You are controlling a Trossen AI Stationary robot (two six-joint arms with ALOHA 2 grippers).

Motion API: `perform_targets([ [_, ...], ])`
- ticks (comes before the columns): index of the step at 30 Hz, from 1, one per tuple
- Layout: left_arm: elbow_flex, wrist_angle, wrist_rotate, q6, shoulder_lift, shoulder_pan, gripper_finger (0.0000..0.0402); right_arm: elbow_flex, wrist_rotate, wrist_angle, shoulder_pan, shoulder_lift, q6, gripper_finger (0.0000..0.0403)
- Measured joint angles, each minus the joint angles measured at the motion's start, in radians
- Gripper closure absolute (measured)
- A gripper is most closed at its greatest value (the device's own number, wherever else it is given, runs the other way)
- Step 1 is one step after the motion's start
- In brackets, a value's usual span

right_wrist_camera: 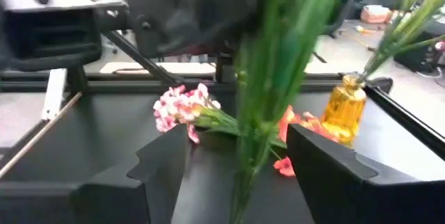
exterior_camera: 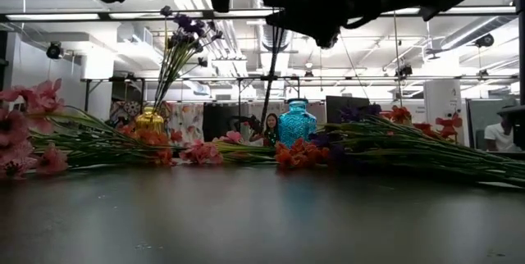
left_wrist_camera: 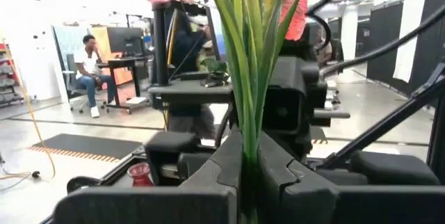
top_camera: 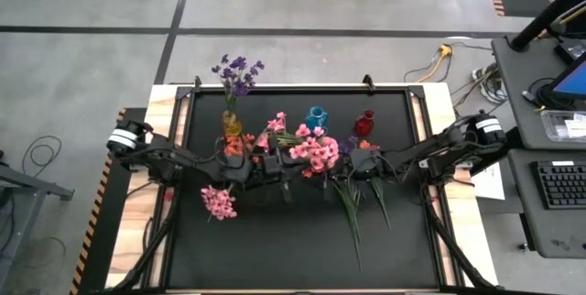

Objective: Sort flowers into vase by color
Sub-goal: Put the middle pink flower into the blue vase

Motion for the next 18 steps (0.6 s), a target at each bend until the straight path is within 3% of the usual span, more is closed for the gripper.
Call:
perform_targets([
  [4,0.009,-0.039,-0.036,-0.012,-0.006,0.0,0.0401,0.004,0.006,-0.003,-0.001,0.004,0.0,0.0231],
  [11,-0.001,-0.086,-0.092,-0.051,-0.05,-0.005,0.0395,0.002,0.01,-0.009,0.0,-0.018,-0.026,0.0373],
  [18,-0.003,-0.262,-0.075,-0.137,-0.116,-0.011,0.0329,0.008,0.008,-0.045,0.0,-0.025,-0.024,0.0389],
])
